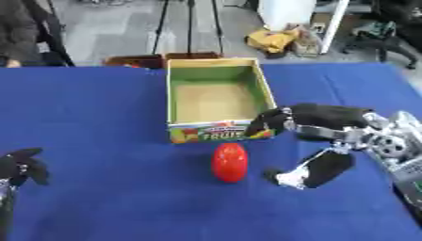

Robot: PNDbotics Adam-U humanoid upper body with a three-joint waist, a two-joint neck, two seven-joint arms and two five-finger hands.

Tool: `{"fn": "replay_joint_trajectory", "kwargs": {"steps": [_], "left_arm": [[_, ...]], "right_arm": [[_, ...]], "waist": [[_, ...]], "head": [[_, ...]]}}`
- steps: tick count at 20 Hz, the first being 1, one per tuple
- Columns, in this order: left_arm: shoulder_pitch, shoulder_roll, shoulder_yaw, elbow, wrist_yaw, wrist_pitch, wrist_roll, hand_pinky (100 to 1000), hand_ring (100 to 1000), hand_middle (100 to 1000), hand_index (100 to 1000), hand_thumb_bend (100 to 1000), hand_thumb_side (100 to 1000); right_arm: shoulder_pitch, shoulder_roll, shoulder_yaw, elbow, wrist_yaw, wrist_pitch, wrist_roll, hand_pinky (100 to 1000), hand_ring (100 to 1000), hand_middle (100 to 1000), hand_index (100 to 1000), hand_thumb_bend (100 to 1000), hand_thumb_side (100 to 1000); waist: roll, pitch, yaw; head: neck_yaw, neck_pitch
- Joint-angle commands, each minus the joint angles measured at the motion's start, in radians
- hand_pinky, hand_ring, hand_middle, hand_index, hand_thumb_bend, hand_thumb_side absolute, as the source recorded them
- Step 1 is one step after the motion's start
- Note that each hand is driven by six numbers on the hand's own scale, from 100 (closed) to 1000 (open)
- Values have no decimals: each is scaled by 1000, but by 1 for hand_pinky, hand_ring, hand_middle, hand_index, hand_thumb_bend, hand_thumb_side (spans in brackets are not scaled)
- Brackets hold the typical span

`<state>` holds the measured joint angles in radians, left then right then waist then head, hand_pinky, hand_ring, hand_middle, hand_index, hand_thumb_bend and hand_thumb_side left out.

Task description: Pick up objects on the table and place them in the box.

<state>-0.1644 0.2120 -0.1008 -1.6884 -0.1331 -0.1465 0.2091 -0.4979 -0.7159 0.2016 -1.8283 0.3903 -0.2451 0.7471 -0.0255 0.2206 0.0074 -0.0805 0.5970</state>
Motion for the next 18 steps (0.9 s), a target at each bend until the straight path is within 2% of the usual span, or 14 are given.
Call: {"fn": "replay_joint_trajectory", "kwargs": {"steps": [1, 9, 18], "left_arm": [[-5, 9, 0, -9, 2, -2, -5, 558, 371, 448, 705, 648, 966], [-5, 9, -3, -9, 6, -1, -9, 557, 370, 447, 704, 649, 967], [-8, 7, -7, -10, 8, -2, -14, 558, 369, 447, 705, 647, 969]], "right_arm": [[-39, -7, 6, 30, -9, 0, 4, 713, 899, 866, 927, 270, 569], [-132, 30, 44, 168, 21, -11, 12, 711, 898, 865, 928, 279, 590], [-223, 111, 71, 347, 83, -34, 11, 706, 896, 862, 926, 265, 619]], "waist": [[3, -19, 2], [8, -18, 10], [12, -12, 23]], "head": [[-5, 4], [-13, 5], [-23, 6]]}}
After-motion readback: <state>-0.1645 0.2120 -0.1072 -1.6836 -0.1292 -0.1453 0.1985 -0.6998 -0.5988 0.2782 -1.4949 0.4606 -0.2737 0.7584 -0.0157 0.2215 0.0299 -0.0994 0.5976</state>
